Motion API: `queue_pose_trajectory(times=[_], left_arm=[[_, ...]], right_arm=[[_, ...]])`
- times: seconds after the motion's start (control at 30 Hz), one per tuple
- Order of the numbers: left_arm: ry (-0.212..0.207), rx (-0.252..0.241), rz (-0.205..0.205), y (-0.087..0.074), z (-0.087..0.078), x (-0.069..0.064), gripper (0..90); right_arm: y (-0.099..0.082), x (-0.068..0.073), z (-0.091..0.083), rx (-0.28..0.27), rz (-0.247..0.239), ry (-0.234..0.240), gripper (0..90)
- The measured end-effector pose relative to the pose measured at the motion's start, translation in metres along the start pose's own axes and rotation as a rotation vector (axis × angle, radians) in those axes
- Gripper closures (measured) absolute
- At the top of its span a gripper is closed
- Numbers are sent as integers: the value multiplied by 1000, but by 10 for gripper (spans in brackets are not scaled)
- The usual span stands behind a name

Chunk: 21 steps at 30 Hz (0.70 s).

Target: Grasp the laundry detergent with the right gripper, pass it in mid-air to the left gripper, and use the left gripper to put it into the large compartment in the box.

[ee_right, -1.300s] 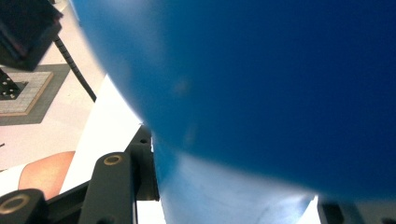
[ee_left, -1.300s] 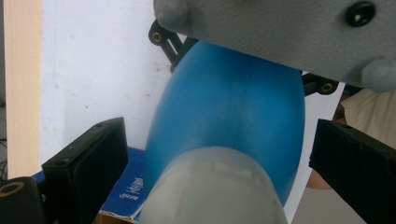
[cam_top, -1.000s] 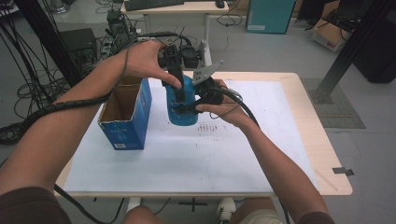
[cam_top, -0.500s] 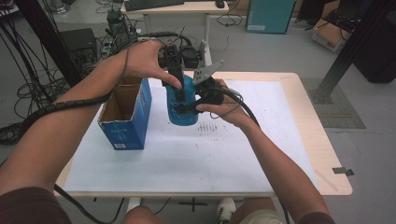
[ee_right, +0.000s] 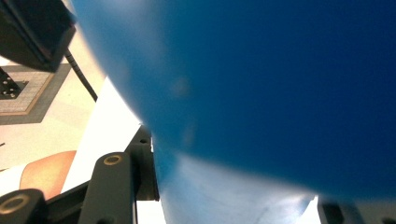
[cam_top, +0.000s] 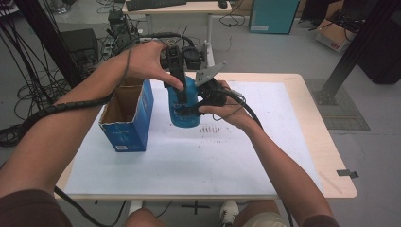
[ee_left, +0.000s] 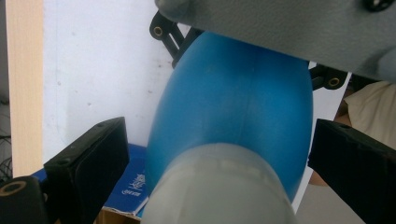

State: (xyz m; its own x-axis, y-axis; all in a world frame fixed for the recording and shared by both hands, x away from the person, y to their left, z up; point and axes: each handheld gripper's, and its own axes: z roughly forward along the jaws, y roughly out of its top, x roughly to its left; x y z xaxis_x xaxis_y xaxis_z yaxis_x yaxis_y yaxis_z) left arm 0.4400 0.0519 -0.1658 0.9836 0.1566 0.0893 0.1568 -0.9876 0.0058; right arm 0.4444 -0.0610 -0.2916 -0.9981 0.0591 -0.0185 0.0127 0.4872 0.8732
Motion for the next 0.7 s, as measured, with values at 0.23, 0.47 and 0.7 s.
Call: queue_pose_trajectory(times=[0.23, 0.47, 0.7], left_arm=[[3, -3, 3, 0, 0, 0, 57], [14, -11, -4, 1, 0, -1, 62], [7, -1, 3, 0, -1, 0, 65]], right_arm=[[0, 0, 0, -1, 0, 0, 434], [0, 0, 0, 1, 3, -1, 434], [0, 0, 0, 0, -6, -1, 434]])
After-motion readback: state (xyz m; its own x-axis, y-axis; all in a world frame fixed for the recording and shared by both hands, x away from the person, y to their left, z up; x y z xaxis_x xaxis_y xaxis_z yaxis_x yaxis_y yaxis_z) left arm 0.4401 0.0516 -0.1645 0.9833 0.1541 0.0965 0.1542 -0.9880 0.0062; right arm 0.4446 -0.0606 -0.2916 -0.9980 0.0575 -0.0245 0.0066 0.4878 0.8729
